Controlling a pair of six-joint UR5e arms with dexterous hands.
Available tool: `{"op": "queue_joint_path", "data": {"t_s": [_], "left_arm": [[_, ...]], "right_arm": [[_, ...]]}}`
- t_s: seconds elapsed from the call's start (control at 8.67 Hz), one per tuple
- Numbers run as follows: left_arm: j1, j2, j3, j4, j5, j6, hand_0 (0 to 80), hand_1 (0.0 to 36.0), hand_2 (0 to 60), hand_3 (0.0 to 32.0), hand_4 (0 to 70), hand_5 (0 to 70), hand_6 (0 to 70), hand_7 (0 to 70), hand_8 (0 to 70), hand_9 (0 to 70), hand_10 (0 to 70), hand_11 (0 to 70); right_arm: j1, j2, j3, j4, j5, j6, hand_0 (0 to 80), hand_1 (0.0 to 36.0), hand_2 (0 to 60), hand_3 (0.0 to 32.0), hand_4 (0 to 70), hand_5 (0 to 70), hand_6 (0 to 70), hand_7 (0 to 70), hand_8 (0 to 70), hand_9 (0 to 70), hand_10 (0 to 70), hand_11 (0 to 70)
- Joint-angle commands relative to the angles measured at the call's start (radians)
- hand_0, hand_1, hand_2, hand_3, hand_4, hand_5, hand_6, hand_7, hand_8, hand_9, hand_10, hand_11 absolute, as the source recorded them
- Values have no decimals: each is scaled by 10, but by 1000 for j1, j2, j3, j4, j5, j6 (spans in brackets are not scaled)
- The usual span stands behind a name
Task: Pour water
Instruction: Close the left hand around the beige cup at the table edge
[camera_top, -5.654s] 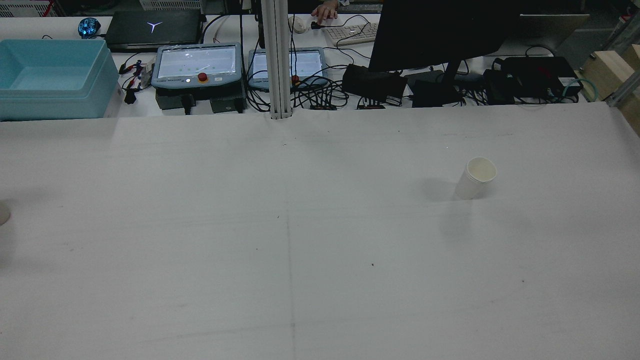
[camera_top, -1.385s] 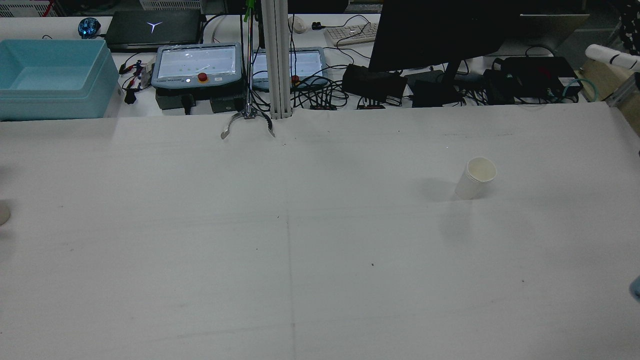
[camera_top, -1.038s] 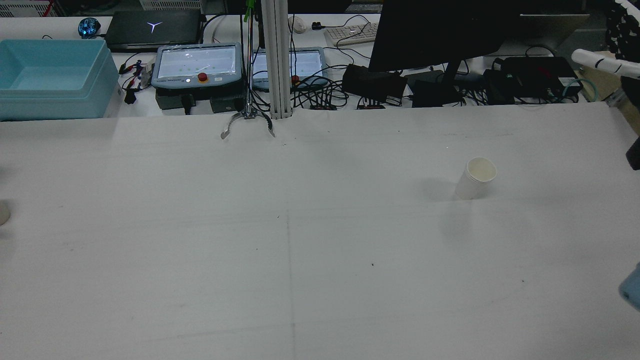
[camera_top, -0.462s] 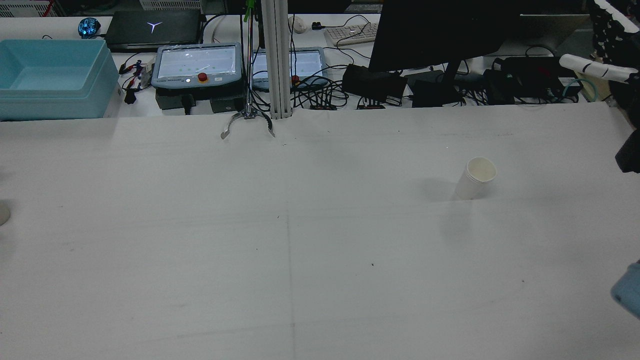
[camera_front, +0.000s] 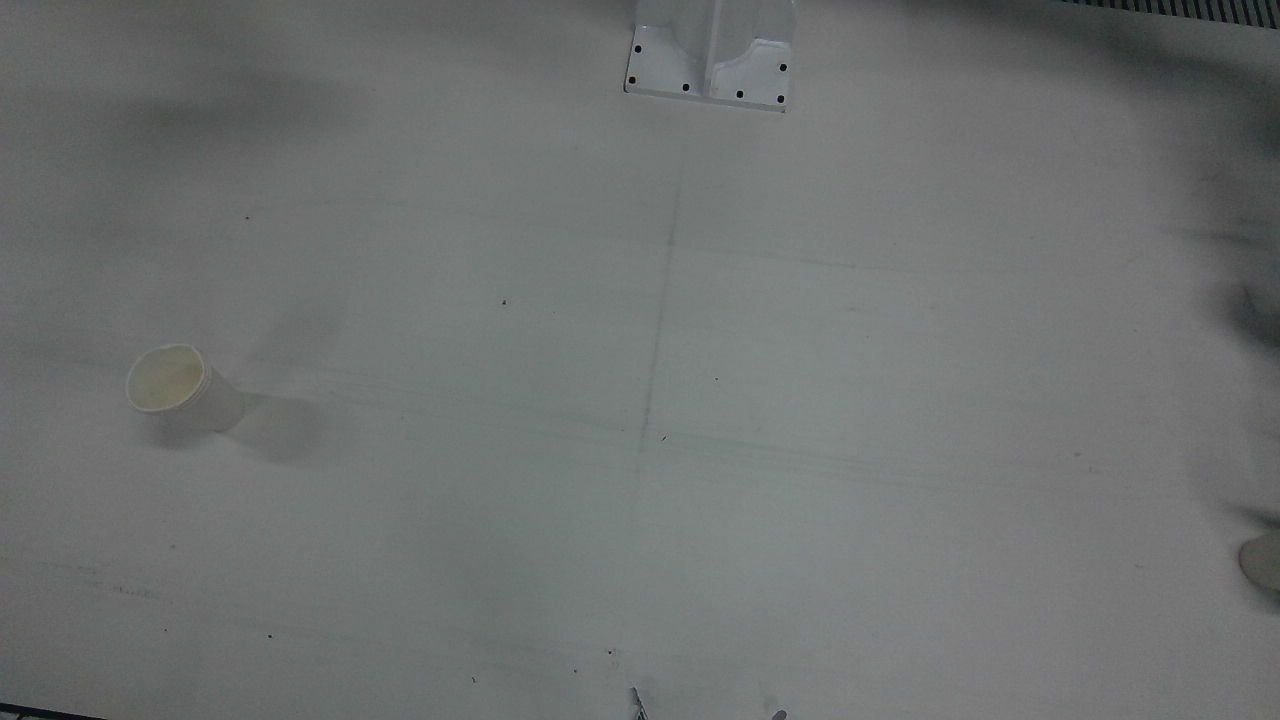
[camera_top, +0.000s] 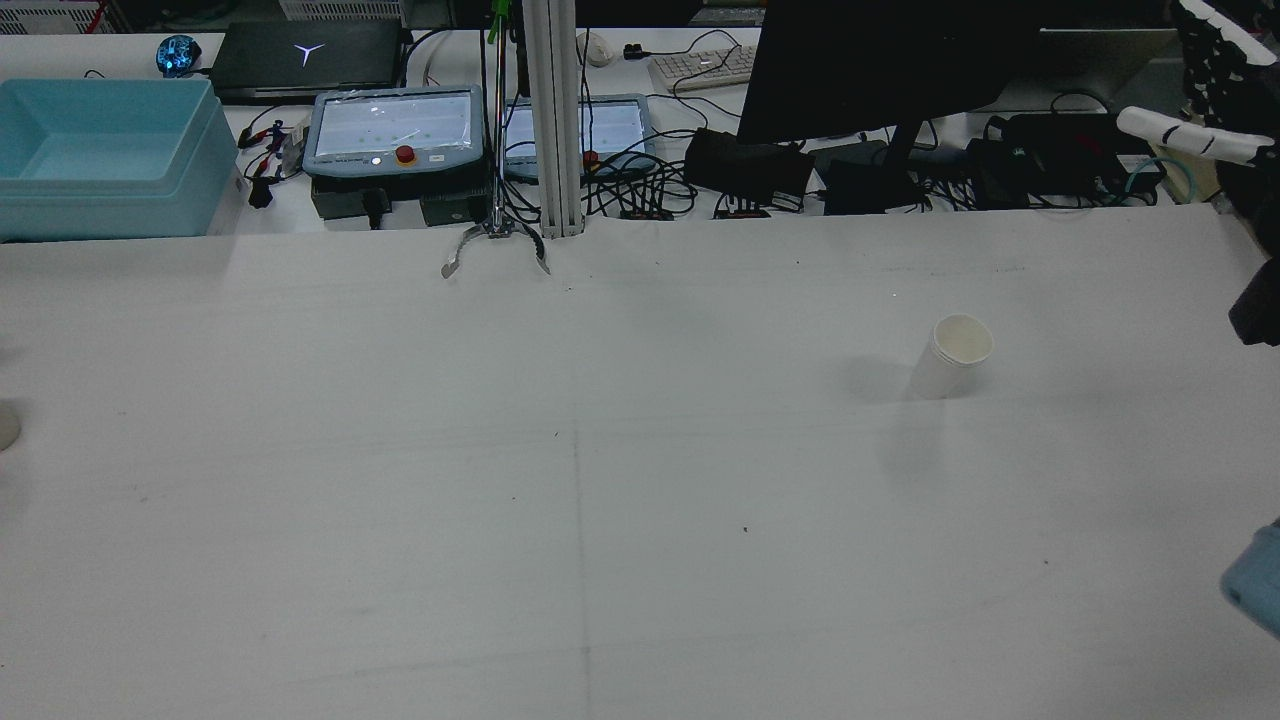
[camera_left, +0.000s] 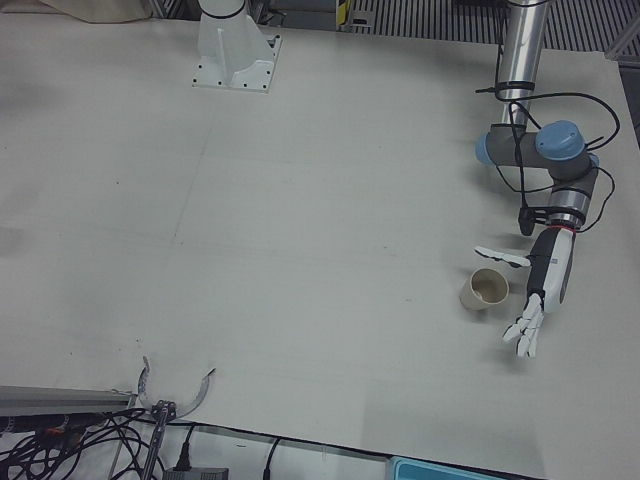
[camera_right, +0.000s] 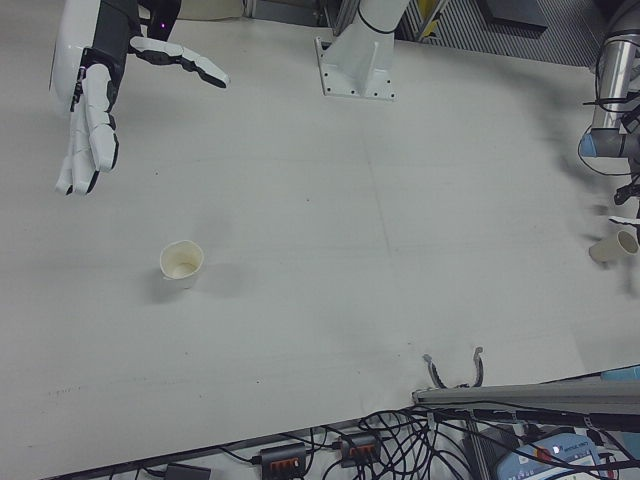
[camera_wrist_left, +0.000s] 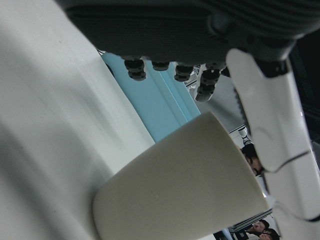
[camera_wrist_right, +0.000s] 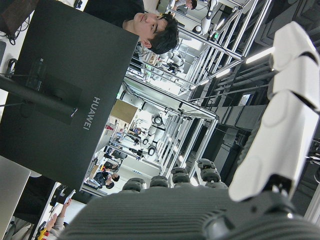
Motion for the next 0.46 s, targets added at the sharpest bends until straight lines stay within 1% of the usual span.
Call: {"op": "queue_joint_path", "data": {"t_s": [0.0, 0.12, 0.23, 0.35], "left_arm": [[64, -19, 2, -13, -97, -79, 525, 101, 0, 0, 136, 90, 21, 65, 0, 0, 38, 73], [76, -24, 3, -16, -100, -79, 527, 103, 0, 0, 138, 94, 20, 64, 0, 0, 36, 71], [77, -24, 3, -16, -100, -79, 530, 112, 0, 0, 139, 102, 22, 67, 0, 0, 36, 72], [77, -24, -1, -22, -100, -82, 526, 115, 0, 0, 137, 97, 21, 64, 0, 0, 38, 74]], "right_arm": [[-4, 15, -19, 0, 0, 1, 474, 162, 162, 0, 58, 68, 37, 60, 1, 24, 3, 21], [-5, 18, -20, 0, 2, 1, 473, 161, 163, 0, 59, 68, 37, 61, 1, 24, 4, 21], [-5, 19, -20, 0, 2, 1, 473, 161, 161, 0, 57, 65, 35, 58, 0, 22, 2, 19], [-5, 19, -20, 0, 2, 1, 471, 160, 161, 0, 56, 66, 35, 58, 0, 22, 3, 20]]}}
